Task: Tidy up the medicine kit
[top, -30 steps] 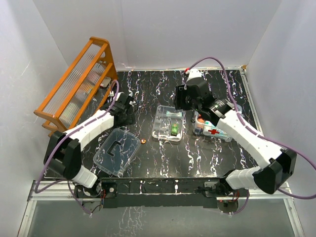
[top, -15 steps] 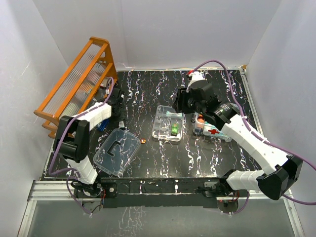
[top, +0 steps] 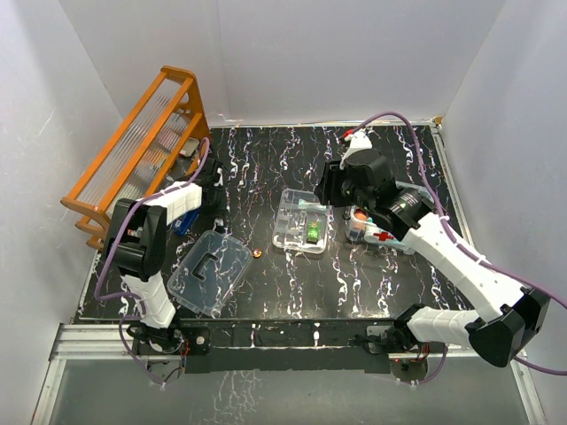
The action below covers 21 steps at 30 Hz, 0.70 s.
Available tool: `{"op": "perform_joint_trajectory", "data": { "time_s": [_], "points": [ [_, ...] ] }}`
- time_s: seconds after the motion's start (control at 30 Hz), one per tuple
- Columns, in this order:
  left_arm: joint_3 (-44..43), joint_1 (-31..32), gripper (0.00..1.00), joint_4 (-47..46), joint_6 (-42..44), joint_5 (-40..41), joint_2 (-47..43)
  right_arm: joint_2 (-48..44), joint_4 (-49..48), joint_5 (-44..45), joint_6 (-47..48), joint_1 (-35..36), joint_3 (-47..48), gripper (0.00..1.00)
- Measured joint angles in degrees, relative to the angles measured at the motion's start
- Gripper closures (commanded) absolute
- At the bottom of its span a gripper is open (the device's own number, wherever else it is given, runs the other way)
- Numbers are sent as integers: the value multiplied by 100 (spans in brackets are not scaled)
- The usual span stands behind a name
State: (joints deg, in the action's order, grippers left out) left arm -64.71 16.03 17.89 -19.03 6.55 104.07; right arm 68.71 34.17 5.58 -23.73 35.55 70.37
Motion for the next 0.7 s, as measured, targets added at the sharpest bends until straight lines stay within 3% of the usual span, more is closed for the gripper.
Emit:
{"op": "perform_joint_trajectory", "data": {
  "time_s": [0.13,0.47,0.7],
  "points": [
    [-39,-24,100,-144,155,-133,22,-72,-114,127,-17,0,-76,63],
    [-284,118,100,-116,1283,-1191,-98,-203,-363,437,-42,0,-103,64],
    [-511,968,99,-343,2485,-1880,-442,-402,-492,573,-72,0,-229,64]
  ]
}}
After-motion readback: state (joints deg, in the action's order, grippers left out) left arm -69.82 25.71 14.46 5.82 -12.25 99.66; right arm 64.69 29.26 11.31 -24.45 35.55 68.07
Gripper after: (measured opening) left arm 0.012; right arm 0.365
